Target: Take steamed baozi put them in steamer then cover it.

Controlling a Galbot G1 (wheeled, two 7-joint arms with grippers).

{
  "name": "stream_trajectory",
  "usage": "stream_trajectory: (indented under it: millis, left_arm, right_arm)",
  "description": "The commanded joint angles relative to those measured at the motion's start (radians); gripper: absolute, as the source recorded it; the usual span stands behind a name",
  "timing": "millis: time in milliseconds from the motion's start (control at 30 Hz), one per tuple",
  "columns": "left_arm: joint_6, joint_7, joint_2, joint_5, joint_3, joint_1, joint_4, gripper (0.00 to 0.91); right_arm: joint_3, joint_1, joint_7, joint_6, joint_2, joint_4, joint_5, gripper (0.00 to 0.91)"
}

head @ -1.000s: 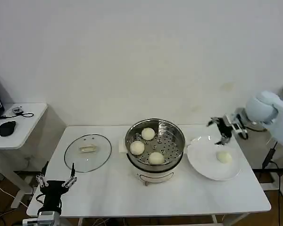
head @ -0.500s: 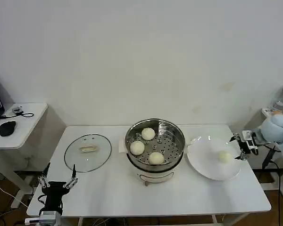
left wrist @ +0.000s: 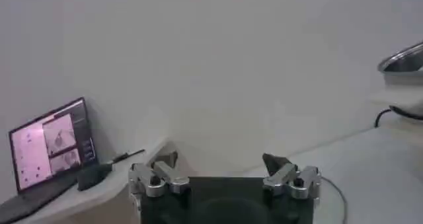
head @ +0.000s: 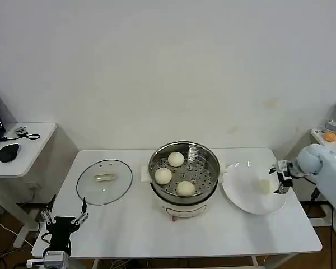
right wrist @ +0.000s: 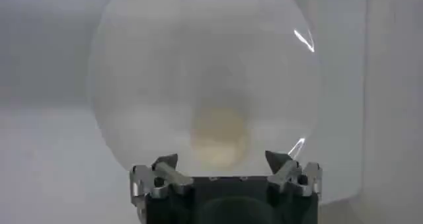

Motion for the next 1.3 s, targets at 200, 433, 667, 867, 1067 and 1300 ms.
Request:
stream_trajectory:
  millis: [200,433,667,867,1067,1300]
  left_arm:
    - [0.001,-0.001,0.004,-0.003,-0.007,-0.004,0.010,0.907]
    - [0.000,-0.001,0.003,-0.003,-0.007,-0.004,0.014,0.907]
    - [0.000,-0.001,0.002,-0.002,-0.008,-0.003,0.009,0.907]
    - [0.001,-0.001,0.007,-0.002,-0.009,0.000,0.001,0.907]
    - [0.007,-0.001,0.015,-0.013,-0.007,-0.010,-0.006,0.907]
    - [0.049,0.042,0.096,-0.299,-0.012,-0.060,0.045,0.907]
  right_arm:
    - [0.015,-0.013,-0.005,-0.005,0.126,-0.150,-0.089,0.806]
    - [0.019,-0.005,-0.005,-0.023,0.124,-0.152,-0.107,0.736]
    - [0.024,0.005,-0.020,-0.026,0.106,-0.133,-0.097,0.655]
    - [-0.014,0.050,-0.043,-0.040,0.063,-0.064,-0.048,0.645]
    - [-0.150,0.189,-0.062,-0.082,-0.039,0.128,0.077,0.645]
    - [-0.275,0.396,-0.041,-0.188,-0.095,0.310,0.283,0.645]
